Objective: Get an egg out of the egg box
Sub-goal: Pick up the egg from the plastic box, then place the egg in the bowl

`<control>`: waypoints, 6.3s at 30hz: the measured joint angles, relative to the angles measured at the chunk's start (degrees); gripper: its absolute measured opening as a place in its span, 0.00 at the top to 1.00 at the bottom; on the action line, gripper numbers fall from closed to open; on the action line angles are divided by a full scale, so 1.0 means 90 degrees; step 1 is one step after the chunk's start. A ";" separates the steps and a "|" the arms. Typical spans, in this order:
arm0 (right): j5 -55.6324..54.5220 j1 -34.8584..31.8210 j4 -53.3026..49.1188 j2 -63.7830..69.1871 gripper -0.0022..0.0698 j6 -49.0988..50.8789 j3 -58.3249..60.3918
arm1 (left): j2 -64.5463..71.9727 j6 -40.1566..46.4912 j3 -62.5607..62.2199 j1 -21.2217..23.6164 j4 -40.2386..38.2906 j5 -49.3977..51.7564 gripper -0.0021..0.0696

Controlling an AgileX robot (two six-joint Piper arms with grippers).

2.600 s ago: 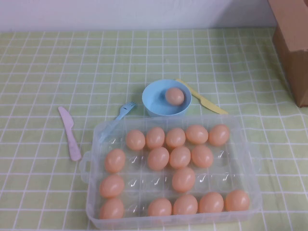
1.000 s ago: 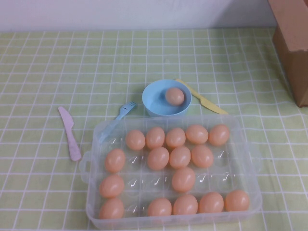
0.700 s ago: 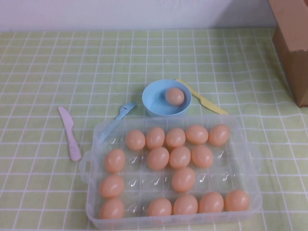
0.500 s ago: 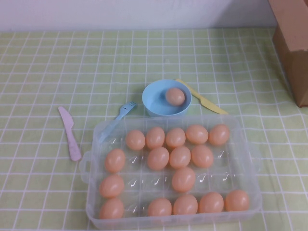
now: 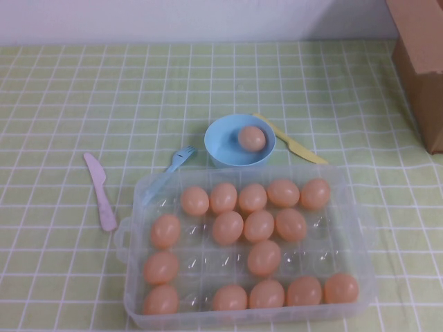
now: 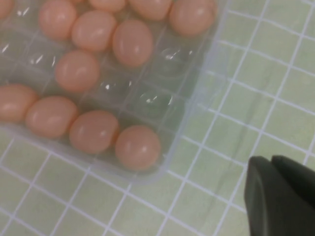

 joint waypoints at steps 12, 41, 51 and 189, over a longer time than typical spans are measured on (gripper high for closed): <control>0.0498 0.2506 -0.1527 0.2501 0.99 -0.0142 -0.1746 | 0.0000 0.0000 0.0000 0.0000 0.0000 0.0000 0.98; 0.1581 0.4016 -0.2237 0.5211 0.42 -0.0938 -0.3662 | 0.0000 0.0000 0.0000 0.0000 0.0000 0.0000 0.98; 0.1585 0.4016 -0.2237 0.5211 0.42 -0.1698 -0.3545 | 0.0000 0.0000 0.0000 0.0000 0.0000 0.0000 0.98; 0.0560 0.3996 -0.3060 0.4957 0.46 -0.1683 -0.4663 | 0.0000 0.0000 0.0000 0.0000 0.0000 0.0000 0.98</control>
